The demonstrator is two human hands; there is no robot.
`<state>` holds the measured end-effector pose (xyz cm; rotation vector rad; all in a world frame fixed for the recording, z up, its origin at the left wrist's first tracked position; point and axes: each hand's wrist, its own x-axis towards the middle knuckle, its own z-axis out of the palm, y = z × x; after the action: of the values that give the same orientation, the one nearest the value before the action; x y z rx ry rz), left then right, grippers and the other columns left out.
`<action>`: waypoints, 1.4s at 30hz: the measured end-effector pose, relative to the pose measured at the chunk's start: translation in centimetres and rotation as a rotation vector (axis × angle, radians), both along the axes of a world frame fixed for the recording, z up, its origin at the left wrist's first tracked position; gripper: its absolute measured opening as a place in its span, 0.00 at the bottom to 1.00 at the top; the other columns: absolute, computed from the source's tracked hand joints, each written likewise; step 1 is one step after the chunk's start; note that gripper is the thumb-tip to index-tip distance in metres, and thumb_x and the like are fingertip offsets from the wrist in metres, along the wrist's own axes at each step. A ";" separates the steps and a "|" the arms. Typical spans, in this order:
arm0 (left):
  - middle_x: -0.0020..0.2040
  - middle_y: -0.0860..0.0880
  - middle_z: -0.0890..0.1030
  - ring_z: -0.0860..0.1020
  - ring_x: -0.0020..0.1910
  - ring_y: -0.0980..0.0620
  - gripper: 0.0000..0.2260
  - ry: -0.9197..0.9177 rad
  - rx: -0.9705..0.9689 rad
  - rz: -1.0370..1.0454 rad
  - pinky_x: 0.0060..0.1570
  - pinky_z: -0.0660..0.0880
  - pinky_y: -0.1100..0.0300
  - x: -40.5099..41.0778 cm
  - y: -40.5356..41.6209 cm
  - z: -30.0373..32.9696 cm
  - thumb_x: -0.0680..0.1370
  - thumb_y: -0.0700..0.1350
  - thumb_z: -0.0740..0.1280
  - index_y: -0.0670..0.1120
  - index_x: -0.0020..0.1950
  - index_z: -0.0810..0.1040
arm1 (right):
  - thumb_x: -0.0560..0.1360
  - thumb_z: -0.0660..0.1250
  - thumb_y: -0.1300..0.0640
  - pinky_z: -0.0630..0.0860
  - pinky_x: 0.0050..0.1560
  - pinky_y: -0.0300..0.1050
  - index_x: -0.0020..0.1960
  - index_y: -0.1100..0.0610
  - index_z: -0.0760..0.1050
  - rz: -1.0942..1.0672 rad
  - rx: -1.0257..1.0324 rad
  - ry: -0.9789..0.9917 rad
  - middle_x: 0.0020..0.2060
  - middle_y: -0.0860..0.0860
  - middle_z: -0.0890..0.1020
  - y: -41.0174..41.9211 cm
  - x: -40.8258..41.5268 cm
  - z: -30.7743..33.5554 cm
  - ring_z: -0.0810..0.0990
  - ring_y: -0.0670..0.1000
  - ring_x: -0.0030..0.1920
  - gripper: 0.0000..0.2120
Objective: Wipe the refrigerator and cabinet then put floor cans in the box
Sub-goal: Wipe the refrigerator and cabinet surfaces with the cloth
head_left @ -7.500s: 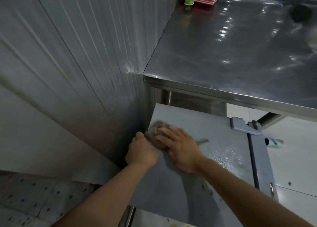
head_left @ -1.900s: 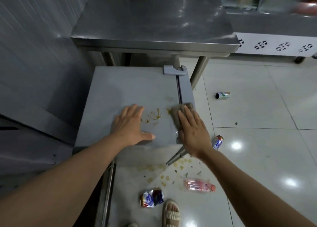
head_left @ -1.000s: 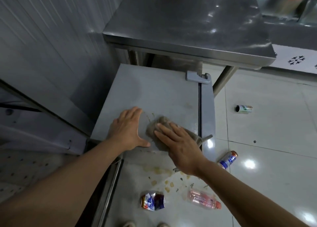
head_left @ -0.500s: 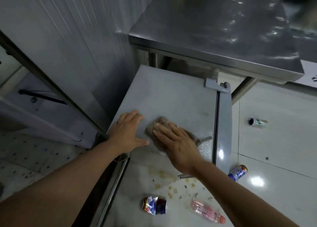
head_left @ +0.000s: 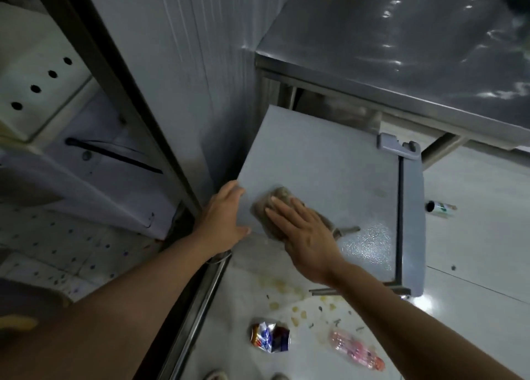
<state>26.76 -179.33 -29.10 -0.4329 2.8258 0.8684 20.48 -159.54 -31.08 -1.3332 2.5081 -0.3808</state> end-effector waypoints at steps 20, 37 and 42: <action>0.62 0.45 0.77 0.78 0.57 0.49 0.32 0.009 0.406 0.249 0.58 0.76 0.50 2.7 -3.3 -1.8 0.71 0.35 0.69 0.47 0.73 0.62 | 0.80 0.53 0.50 0.42 0.74 0.51 0.76 0.44 0.50 -0.216 0.067 0.036 0.77 0.44 0.47 -10.3 -3.7 -0.4 0.43 0.52 0.77 0.27; 0.63 0.41 0.74 0.74 0.60 0.42 0.30 -0.079 0.158 0.320 0.61 0.72 0.49 4.2 -3.5 0.0 0.72 0.35 0.66 0.45 0.72 0.59 | 0.72 0.58 0.63 0.52 0.74 0.55 0.72 0.49 0.66 0.148 0.079 0.166 0.75 0.49 0.59 -8.8 4.5 0.1 0.52 0.60 0.75 0.28; 0.68 0.42 0.70 0.71 0.64 0.43 0.30 -0.045 0.105 0.299 0.63 0.71 0.49 4.0 -1.7 1.5 0.73 0.36 0.66 0.46 0.72 0.59 | 0.72 0.44 0.59 0.52 0.74 0.54 0.75 0.46 0.59 0.105 0.102 0.148 0.77 0.50 0.54 -7.2 4.6 0.5 0.51 0.59 0.76 0.32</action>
<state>30.79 -181.03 -27.60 -0.8631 2.6994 1.0391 25.05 -166.72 -30.63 -1.4942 2.5232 -0.1343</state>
